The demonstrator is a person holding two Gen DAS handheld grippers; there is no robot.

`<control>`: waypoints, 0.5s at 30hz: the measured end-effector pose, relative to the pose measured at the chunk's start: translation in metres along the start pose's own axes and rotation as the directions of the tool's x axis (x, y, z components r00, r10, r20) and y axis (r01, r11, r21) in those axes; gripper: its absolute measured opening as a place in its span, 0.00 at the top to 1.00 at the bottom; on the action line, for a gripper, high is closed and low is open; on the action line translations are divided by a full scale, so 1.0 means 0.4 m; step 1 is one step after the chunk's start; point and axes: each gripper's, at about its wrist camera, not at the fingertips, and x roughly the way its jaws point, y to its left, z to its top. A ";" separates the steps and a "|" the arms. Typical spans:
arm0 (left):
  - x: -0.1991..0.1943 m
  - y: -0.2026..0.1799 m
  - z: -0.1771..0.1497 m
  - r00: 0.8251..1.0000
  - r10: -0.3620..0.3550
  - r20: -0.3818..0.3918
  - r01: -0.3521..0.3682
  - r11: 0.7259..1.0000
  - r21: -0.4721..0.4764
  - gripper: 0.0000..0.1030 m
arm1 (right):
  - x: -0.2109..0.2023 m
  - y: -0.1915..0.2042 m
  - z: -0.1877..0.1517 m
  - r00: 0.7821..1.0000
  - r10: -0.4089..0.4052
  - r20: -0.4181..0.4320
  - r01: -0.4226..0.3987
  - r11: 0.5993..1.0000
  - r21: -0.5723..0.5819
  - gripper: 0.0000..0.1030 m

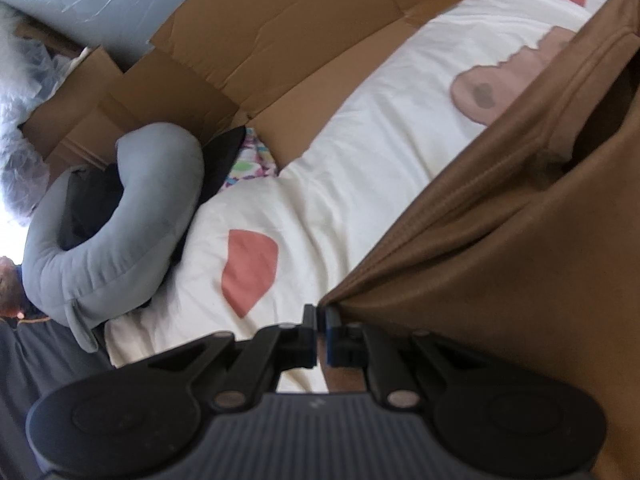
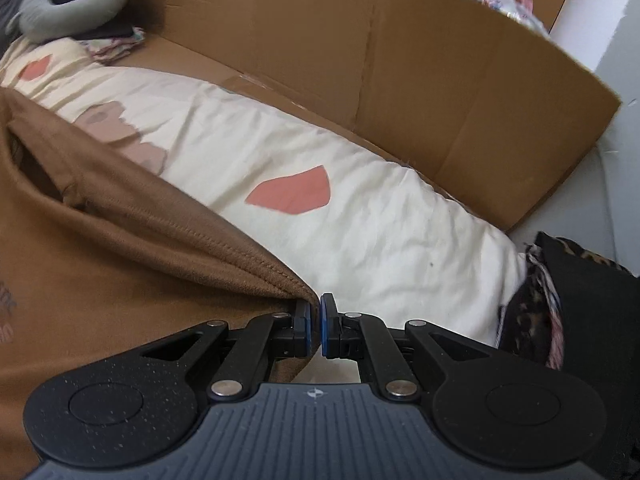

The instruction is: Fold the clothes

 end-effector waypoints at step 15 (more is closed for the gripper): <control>0.114 0.036 -0.014 0.987 0.100 -0.123 -0.108 0.992 -0.061 0.96 | 0.187 0.062 0.168 1.000 -0.026 -0.017 0.022 0.978 -0.207 0.98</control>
